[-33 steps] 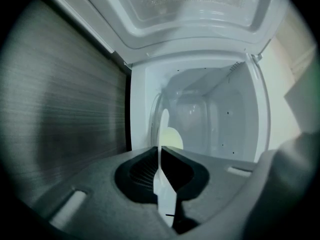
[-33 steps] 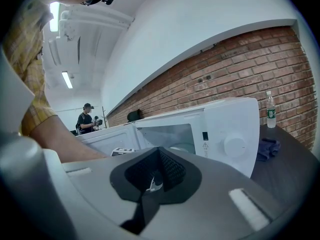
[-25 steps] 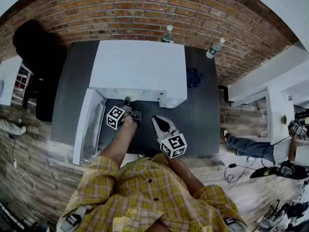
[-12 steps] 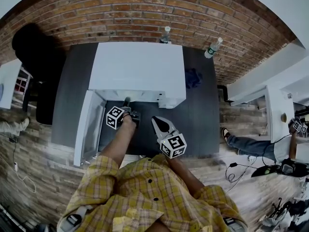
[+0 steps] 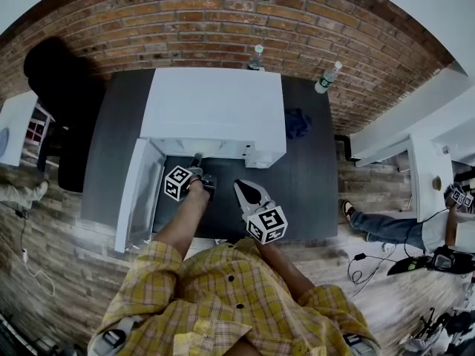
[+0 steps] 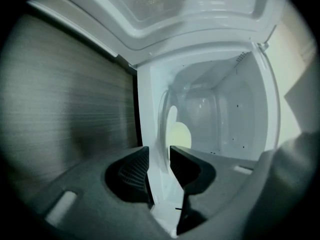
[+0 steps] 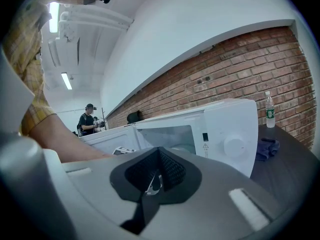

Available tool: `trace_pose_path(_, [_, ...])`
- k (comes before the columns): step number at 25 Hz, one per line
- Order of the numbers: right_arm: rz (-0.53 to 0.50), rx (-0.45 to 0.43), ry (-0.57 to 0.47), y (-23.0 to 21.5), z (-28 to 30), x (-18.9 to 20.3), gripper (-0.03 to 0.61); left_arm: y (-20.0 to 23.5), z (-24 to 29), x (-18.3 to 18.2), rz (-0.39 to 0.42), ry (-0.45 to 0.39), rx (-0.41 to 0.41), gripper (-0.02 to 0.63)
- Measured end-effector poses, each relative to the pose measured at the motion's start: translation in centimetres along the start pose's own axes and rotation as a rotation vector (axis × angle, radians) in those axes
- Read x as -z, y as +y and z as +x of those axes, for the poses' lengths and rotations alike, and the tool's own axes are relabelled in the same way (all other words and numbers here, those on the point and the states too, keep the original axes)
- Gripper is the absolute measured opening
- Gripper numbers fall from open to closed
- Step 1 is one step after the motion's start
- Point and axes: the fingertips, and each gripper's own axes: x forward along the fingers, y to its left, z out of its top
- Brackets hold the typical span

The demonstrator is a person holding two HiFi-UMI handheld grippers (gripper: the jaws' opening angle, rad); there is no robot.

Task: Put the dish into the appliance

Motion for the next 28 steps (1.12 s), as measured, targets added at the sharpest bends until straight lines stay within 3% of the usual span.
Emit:
trace_pose_path(5, [-0.009,-0.006,-0.008,0.6,-0.5,-0.2,0.003,-0.8,-1.4,0.6,0.0,0.001,0.034,0.125])
trace_pose_path(13, [-0.028,0.003,-0.01,2.0,-2.3,-0.3,0.005,-1.9,-4.7,1.7,0.031,0.016,0.094,0.005])
trace_pose_path(20, [-0.045,0.027,-0.007,3.4,-4.3,0.0,0.005,-2.9,-8.7,3.2,0.051,0.014,0.17,0.0])
trace_pose_path(28, [-0.061,0.064,-0.034,5.3,-7.0,0.2,0.005,-4.3,-14.0,4.9,0.168,0.044,0.238,0.0])
